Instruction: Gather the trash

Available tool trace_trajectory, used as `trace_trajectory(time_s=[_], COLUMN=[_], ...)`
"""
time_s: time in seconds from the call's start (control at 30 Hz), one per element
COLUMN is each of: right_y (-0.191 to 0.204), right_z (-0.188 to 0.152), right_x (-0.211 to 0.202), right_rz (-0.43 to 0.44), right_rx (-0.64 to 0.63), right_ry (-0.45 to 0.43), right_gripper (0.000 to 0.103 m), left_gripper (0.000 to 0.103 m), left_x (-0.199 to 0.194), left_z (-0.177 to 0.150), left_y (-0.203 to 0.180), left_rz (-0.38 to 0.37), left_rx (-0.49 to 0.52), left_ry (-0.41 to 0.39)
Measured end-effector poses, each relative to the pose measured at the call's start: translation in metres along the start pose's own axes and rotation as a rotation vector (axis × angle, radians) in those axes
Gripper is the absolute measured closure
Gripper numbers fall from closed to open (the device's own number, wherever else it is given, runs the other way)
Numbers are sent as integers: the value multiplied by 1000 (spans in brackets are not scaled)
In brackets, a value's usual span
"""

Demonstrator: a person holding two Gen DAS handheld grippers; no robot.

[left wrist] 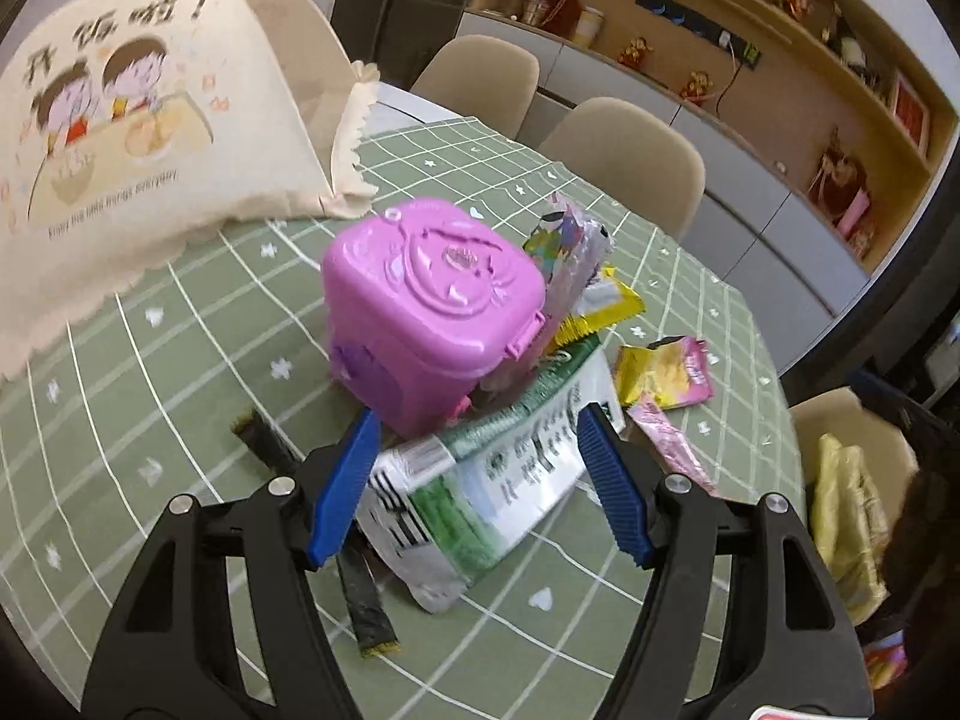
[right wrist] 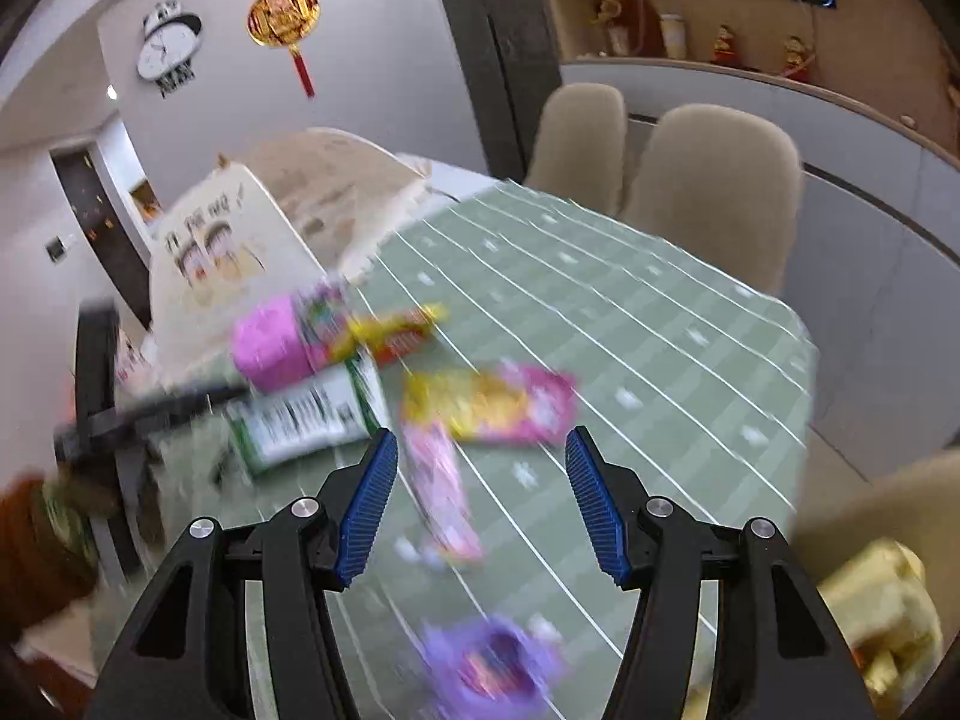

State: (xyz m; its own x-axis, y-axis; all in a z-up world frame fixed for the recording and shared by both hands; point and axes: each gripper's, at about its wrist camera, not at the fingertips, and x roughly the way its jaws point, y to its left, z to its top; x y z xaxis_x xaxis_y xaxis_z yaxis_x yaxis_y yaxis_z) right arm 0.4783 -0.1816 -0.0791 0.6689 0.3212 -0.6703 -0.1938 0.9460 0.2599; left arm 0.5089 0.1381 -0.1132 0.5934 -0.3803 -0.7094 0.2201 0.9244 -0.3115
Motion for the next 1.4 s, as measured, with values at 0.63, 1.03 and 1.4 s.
trace_trajectory(time_s=[0.63, 1.03, 1.4], right_y=[109, 77, 77], right_z=[80, -18, -81], right_x=[171, 86, 34], right_rz=[119, 70, 43], right_rx=[-83, -87, -35], right_ry=[169, 256, 299], right_gripper=[90, 91, 91], left_gripper=[38, 48, 96], left_x=[-30, 18, -12], left_z=[-48, -19, -48], left_y=[72, 70, 38], left_rz=[46, 12, -18], left_rx=[-212, -201, -126], left_ry=[43, 88, 140])
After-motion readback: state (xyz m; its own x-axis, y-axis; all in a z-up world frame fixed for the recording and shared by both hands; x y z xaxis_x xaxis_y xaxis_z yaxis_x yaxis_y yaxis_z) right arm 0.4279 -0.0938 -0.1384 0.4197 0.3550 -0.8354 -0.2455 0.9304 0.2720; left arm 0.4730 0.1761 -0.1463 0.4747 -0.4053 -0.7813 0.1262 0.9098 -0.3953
